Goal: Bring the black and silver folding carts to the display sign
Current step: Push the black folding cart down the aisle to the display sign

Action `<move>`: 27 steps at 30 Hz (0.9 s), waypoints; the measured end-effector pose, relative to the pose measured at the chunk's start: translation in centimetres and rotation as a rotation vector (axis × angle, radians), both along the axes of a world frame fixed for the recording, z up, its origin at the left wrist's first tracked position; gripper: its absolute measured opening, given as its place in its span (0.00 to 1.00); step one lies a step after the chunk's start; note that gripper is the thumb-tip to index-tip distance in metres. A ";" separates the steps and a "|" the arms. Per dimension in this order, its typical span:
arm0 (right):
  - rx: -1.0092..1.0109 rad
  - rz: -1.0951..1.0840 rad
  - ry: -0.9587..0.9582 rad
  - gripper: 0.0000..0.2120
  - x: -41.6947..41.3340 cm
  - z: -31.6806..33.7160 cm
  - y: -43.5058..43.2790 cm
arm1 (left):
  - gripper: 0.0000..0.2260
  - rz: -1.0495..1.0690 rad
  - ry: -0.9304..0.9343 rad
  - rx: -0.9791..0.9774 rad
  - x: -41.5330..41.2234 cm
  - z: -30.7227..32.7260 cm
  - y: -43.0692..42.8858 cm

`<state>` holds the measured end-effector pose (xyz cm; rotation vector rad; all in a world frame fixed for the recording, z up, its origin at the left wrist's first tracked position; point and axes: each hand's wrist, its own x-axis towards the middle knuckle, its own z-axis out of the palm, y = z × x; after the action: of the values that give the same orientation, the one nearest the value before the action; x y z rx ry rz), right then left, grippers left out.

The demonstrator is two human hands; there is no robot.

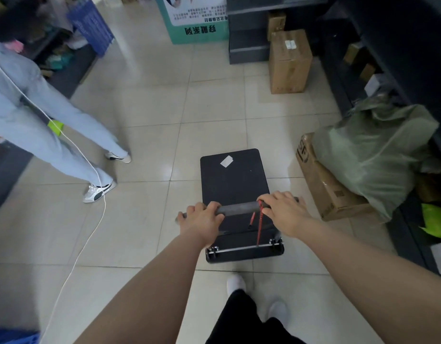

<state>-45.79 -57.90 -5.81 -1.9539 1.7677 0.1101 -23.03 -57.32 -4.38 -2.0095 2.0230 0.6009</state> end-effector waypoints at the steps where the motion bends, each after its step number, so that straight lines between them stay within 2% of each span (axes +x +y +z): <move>1: 0.001 0.003 0.000 0.12 0.0 0.0 -1.2 | 0.15 0.000 -0.001 -0.006 0.0 -0.1 -1.2; 10: -0.018 0.018 0.003 0.16 0.0 0.9 -14.3 | 0.14 0.003 0.031 -0.099 0.4 -1.6 -14.0; 15: -0.021 0.011 0.074 0.19 0.2 1.9 -22.9 | 0.14 0.003 0.043 -0.068 0.1 -1.5 -22.7; 27: -0.056 0.074 0.076 0.16 2.4 0.6 -38.1 | 0.13 -0.036 -0.032 -0.035 2.8 -0.9 -38.7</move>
<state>-43.42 -96.05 -5.19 -2.0809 1.7635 0.1637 -20.24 -95.99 -5.32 -1.9845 2.0607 0.5262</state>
